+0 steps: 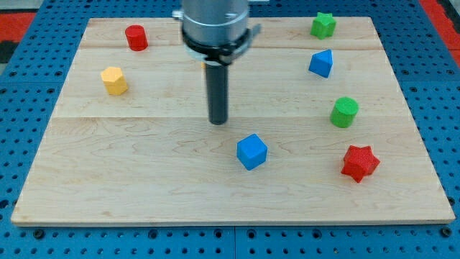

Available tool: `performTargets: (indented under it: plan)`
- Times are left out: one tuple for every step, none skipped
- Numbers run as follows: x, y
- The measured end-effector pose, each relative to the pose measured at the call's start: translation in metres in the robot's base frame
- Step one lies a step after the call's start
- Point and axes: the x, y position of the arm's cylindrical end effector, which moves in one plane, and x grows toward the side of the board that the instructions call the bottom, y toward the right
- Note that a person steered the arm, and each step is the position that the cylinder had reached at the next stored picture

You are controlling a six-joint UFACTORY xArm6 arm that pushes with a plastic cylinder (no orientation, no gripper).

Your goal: Push the yellow hexagon a bit down

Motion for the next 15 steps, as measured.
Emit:
performTargets:
  plan:
    - [-0.017, -0.029]
    - [-0.040, -0.051]
    - [-0.076, -0.075]
    - [-0.098, -0.122]
    - [-0.118, -0.159]
    - [-0.114, -0.168]
    - [-0.100, -0.172]
    - [-0.088, -0.161]
    - [-0.064, -0.150]
    - [-0.040, -0.141]
    - [-0.015, -0.131]
    - [0.008, -0.119]
    - [0.026, -0.113]
    - [0.025, -0.128]
    - [0.007, -0.116]
